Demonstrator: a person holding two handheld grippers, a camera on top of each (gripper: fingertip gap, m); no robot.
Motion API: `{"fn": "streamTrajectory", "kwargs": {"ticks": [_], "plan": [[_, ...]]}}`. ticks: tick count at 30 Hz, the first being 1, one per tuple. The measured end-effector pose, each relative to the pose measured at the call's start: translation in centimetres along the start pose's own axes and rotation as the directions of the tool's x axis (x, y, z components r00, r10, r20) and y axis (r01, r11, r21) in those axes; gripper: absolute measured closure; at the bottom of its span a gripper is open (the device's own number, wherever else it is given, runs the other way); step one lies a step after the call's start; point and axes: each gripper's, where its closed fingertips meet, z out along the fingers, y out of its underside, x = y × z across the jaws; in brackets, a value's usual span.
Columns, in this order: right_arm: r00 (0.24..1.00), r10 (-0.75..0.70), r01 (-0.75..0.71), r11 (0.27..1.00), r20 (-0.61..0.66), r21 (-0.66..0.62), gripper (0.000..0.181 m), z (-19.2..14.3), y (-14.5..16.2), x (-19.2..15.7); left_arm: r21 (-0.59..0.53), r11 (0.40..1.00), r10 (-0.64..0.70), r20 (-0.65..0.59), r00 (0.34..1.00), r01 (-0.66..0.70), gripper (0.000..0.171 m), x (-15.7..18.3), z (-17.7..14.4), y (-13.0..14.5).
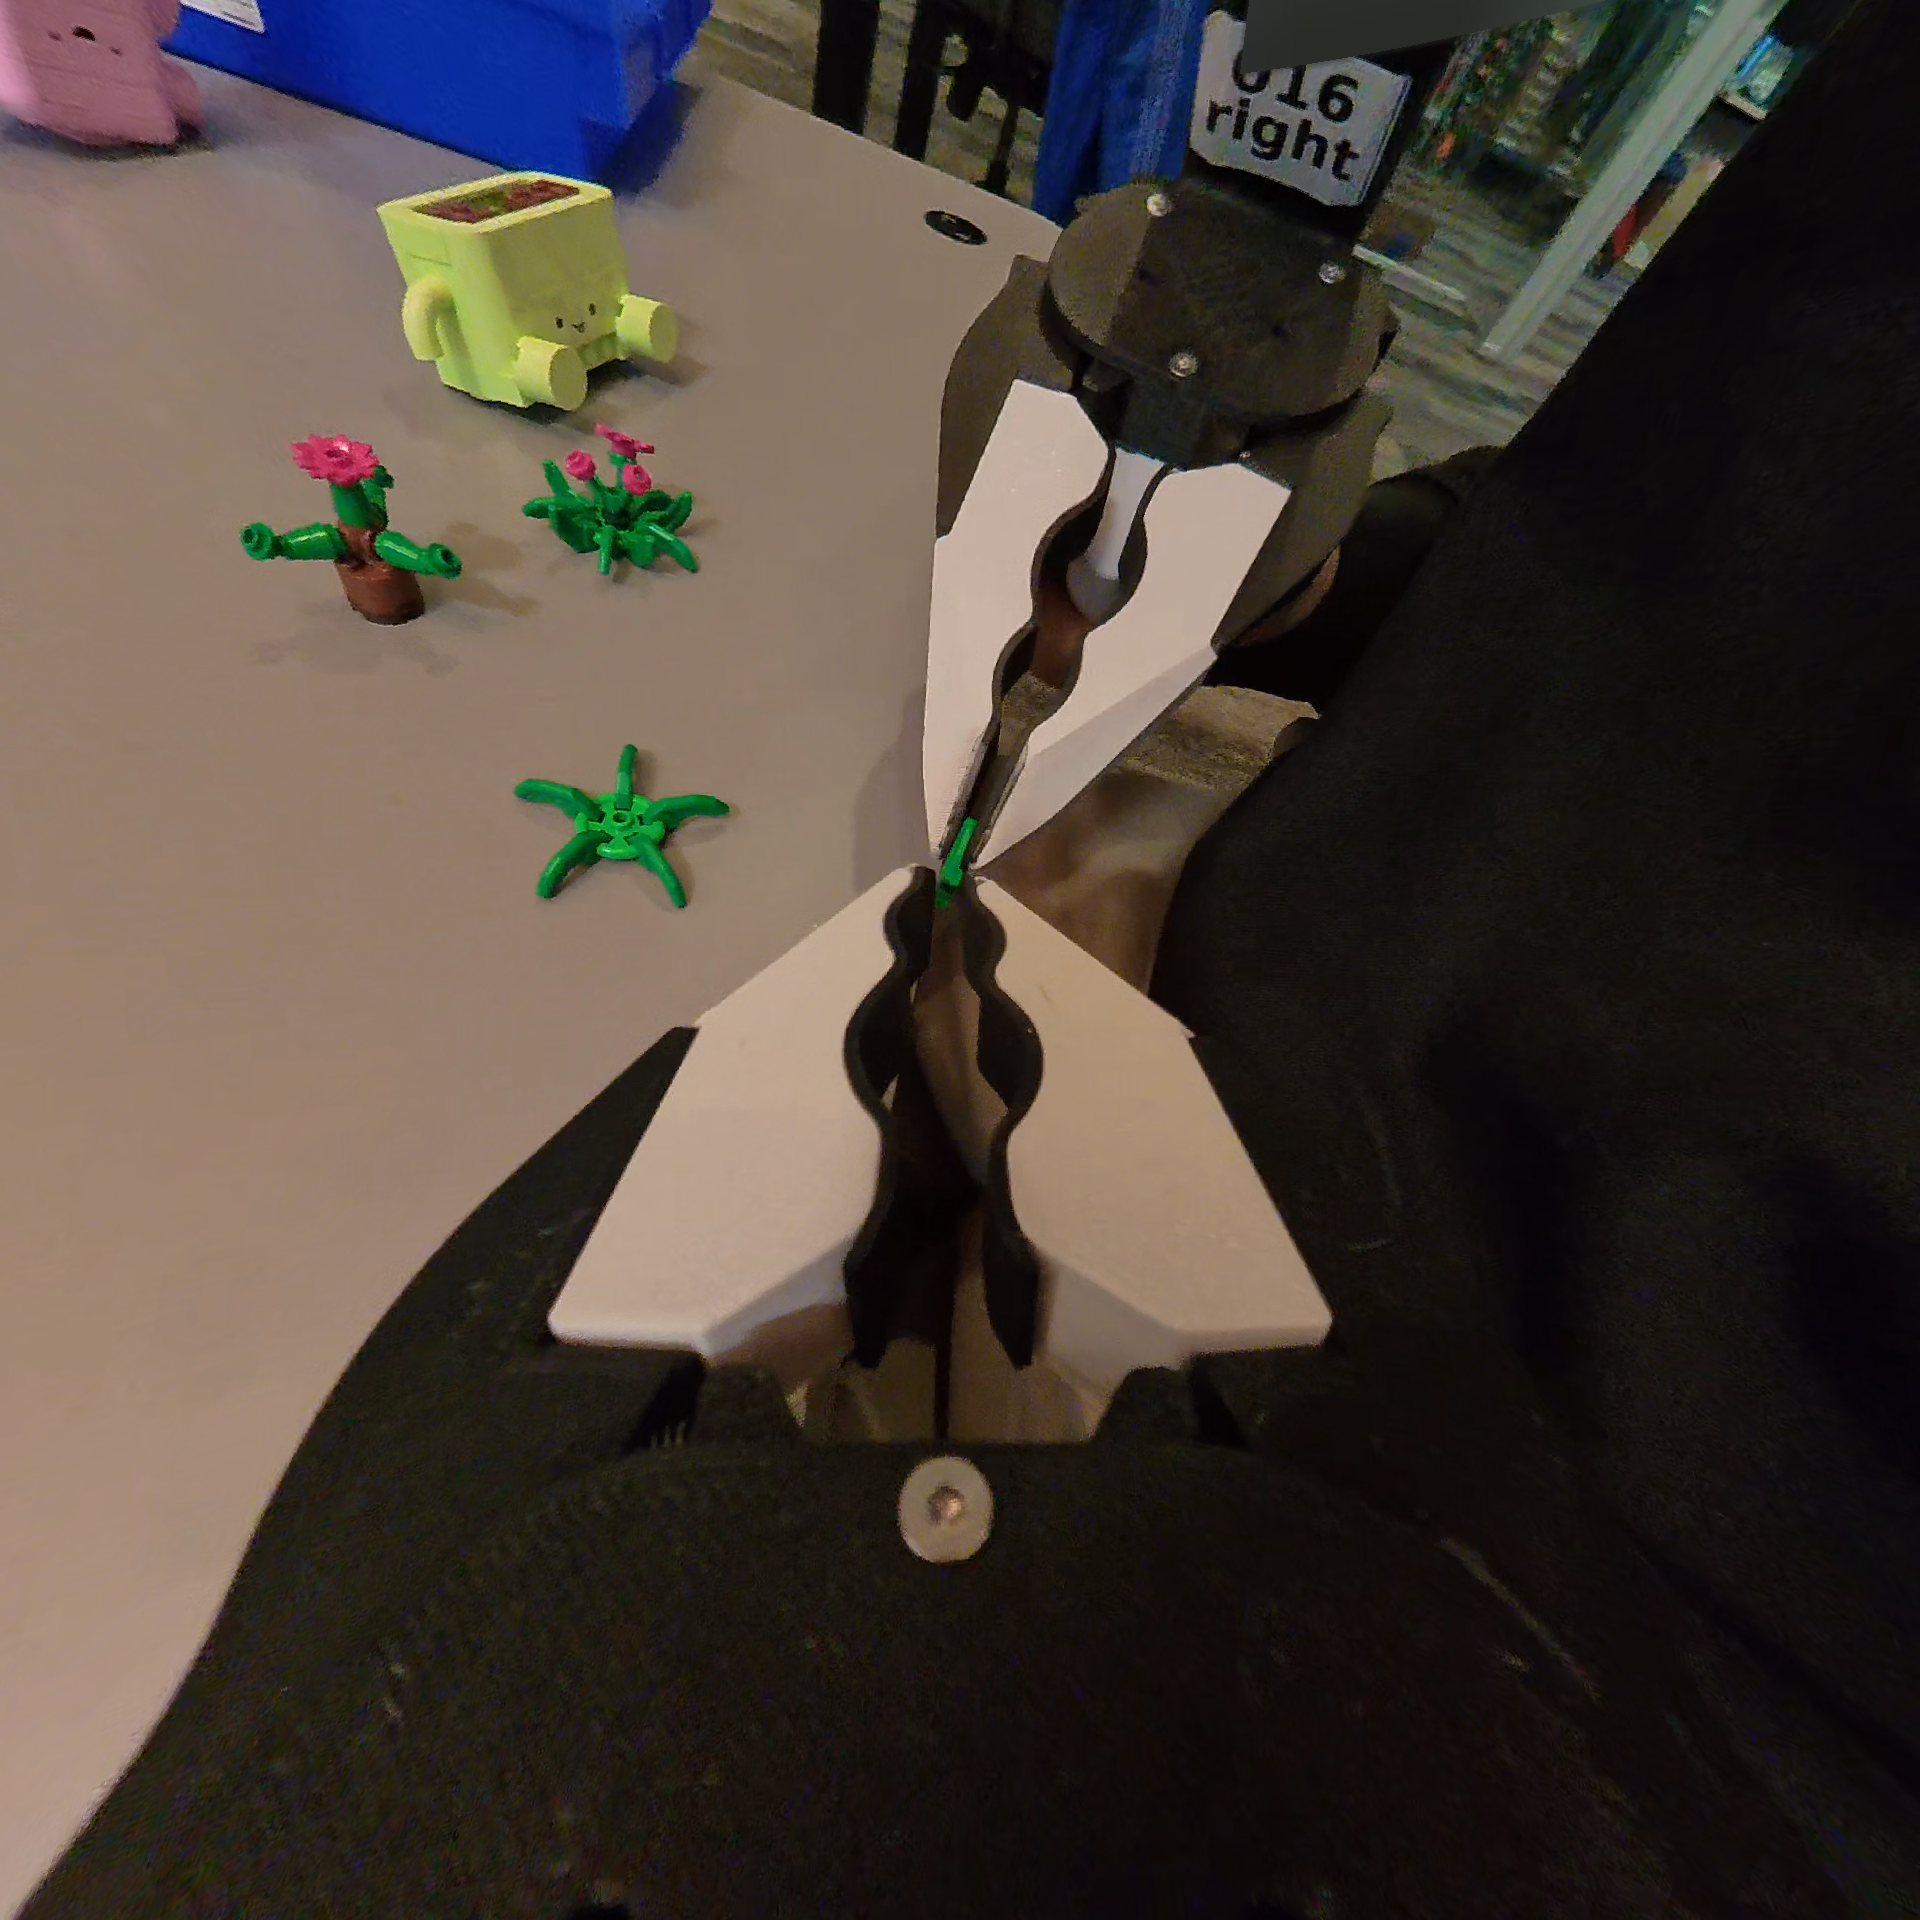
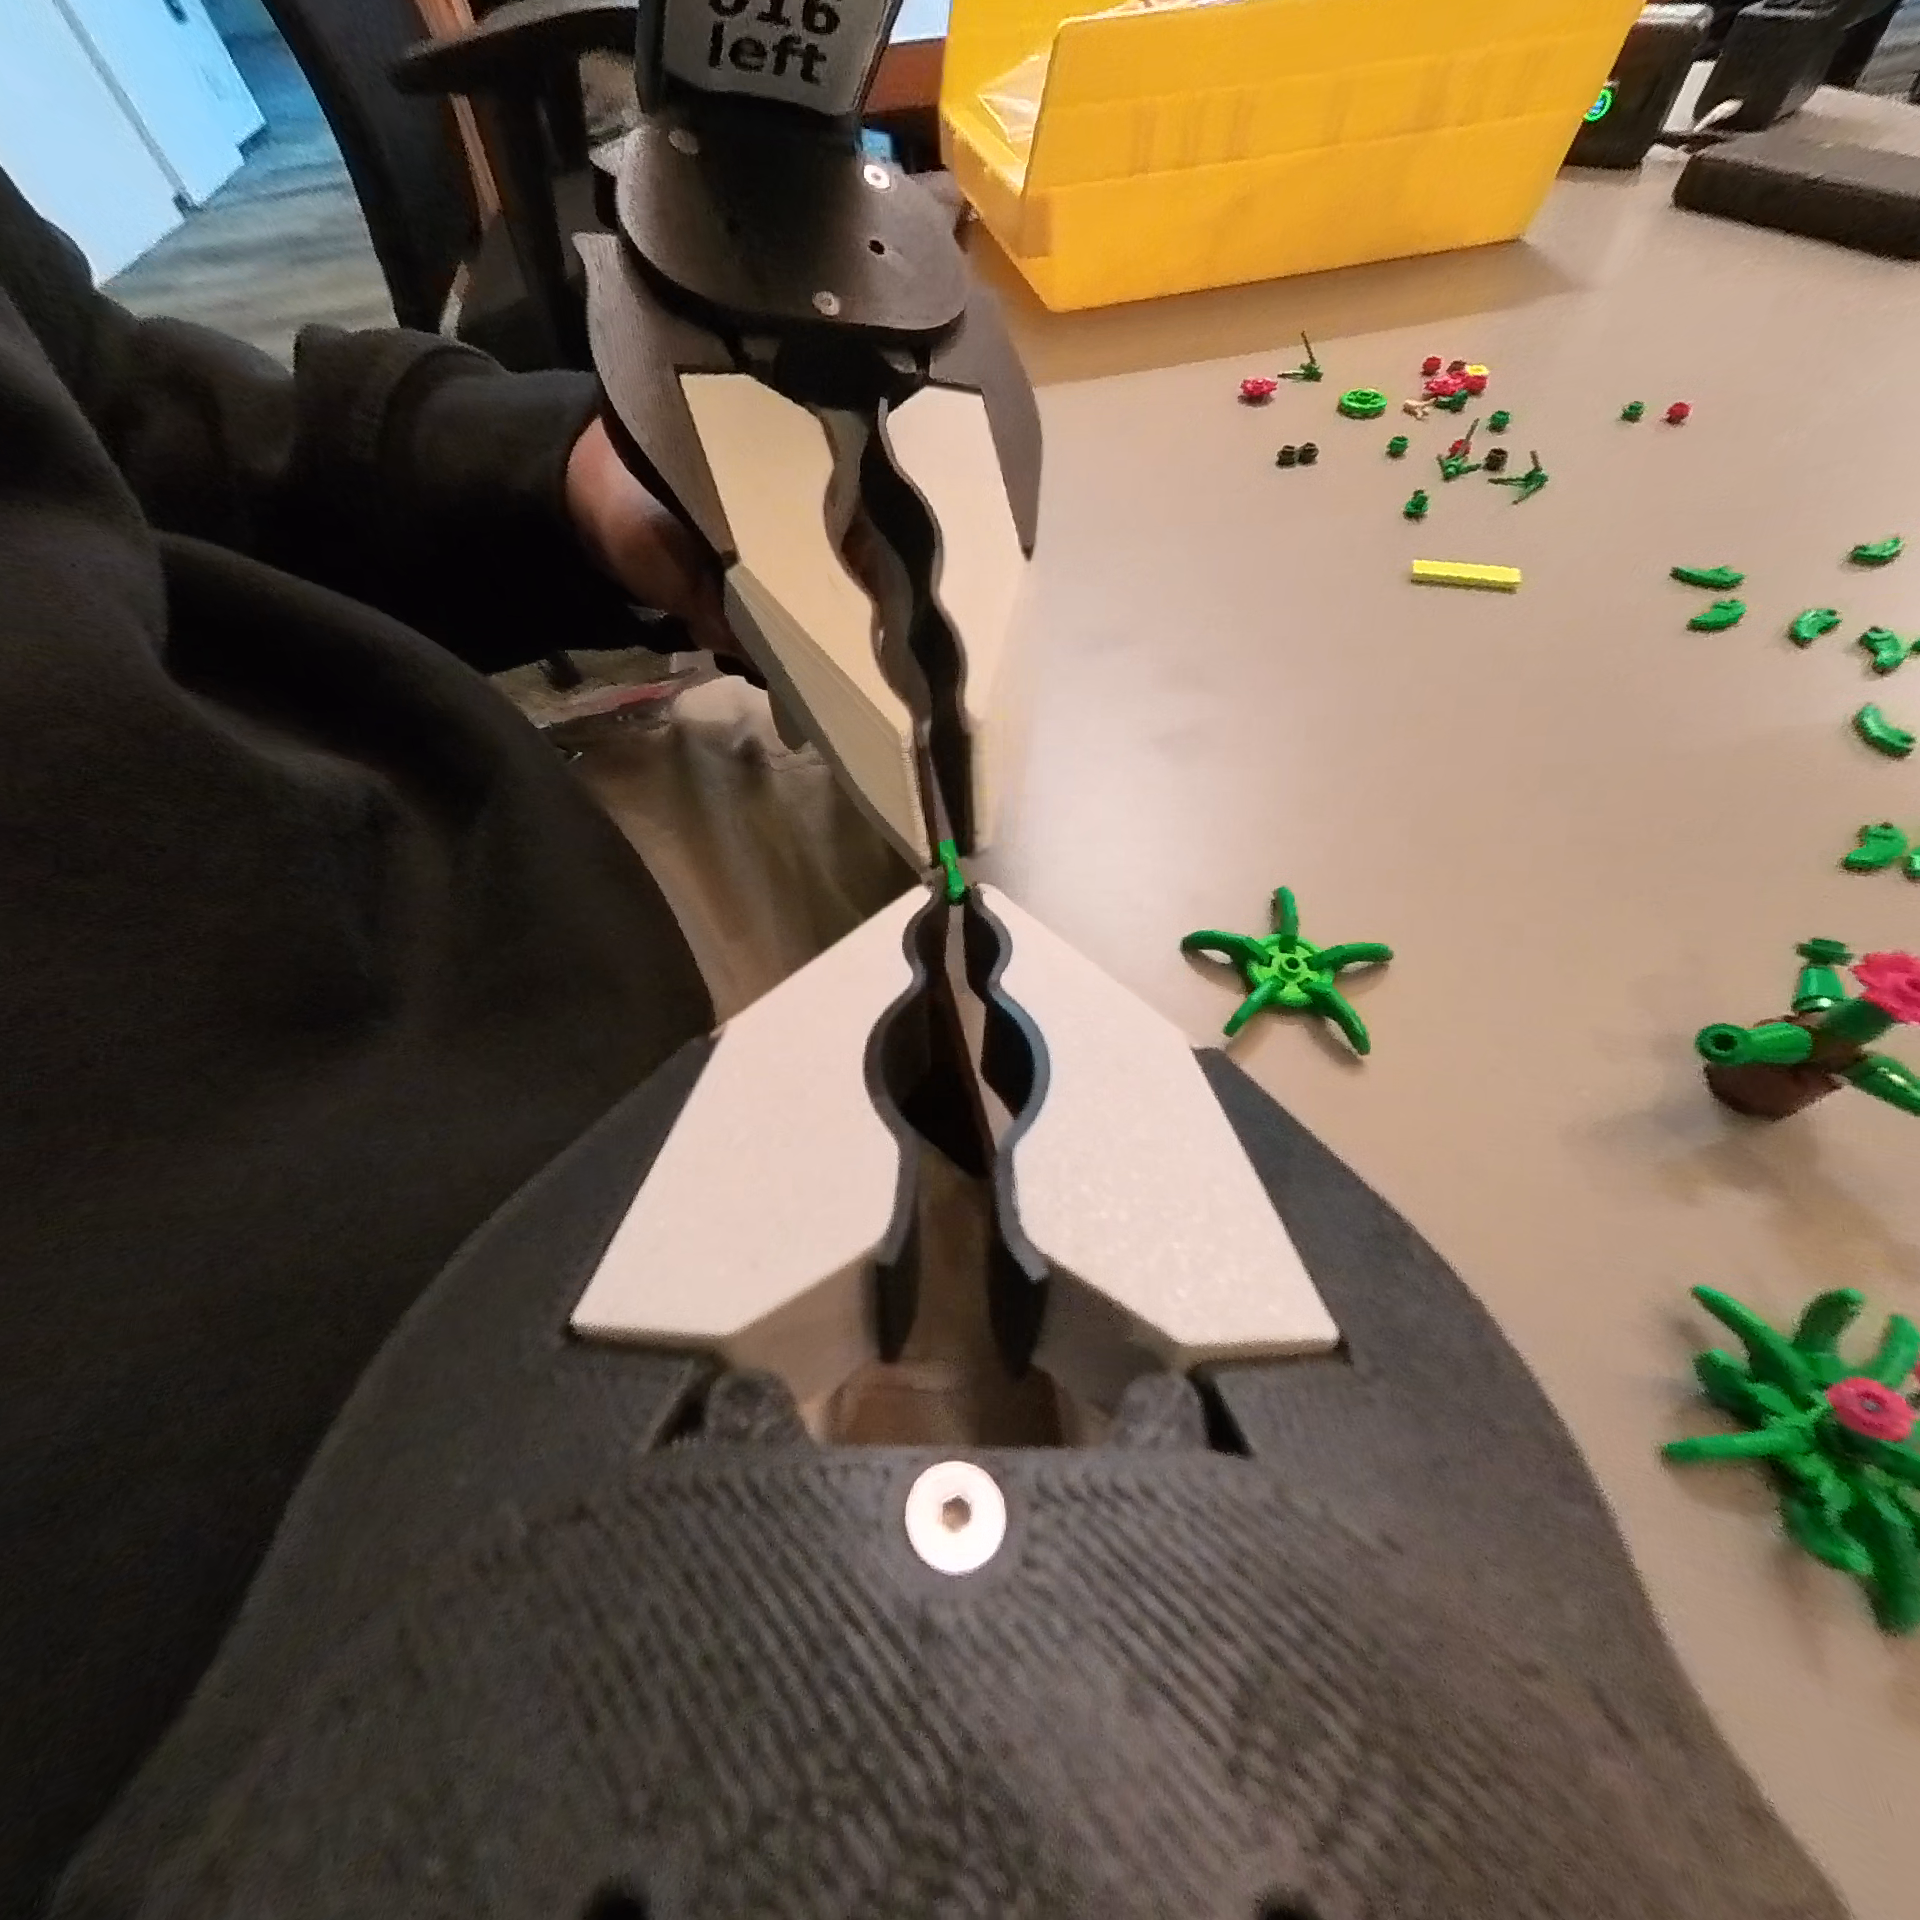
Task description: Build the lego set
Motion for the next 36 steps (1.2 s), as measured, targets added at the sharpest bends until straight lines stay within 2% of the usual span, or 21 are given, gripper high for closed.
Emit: {"fn": "streamTrajectory", "kwargs": {"ticks": [9,18,25,27,31,34,36], "plan": [[0.999,0.007,-0.01,0.997,0.044,0.079,0.176,-0.2,-0.9,-0.5,0.023,1.0,-0.014,-0.047,0.999,0.015,0.171,0.6,-0.3,-0.4],[0.991,0.055,-0.065,0.994,0.122,0.084,0.18,-0.4,-0.8,-1.0,0.03,0.999,-0.012,-0.081,0.997,0.015,0.171,1.1,-0.2,-0.5],[0.991,0.057,-0.063,0.997,0.119,0.053,0.18,-0.2,-0.4,-1.1,0.037,0.999,-0.008,-0.074,0.997,0.011,0.17,1.0,-0.1,-0.7],[0.991,0.074,-0.08,0.996,0.111,0.049,0.181,-0.4,-0.5,-0.8,0.042,0.999,-0.008,-0.053,0.999,0.01,0.164,0.6,0.0,-0.8],[0.992,0.126,-0.125,0.992,-0.005,0.032,0.181,-1.0,-0.1,1.7,0.053,0.998,-0.023,0.063,0.998,0.02,0.153,-1.7,-0.1,-1.5],[0.974,0.141,-0.15,0.988,-0.179,-0.039,0.18,-1.8,1.0,5.0,-0.005,0.999,-0.03,0.165,0.986,0.031,0.144,-4.2,0.6,-1.2],[0.957,0.148,-0.177,0.98,-0.25,-0.096,0.18,-2.0,2.0,6.5,-0.04,0.998,-0.033,0.199,0.979,0.042,0.142,-5.1,1.3,-1.3]]}}
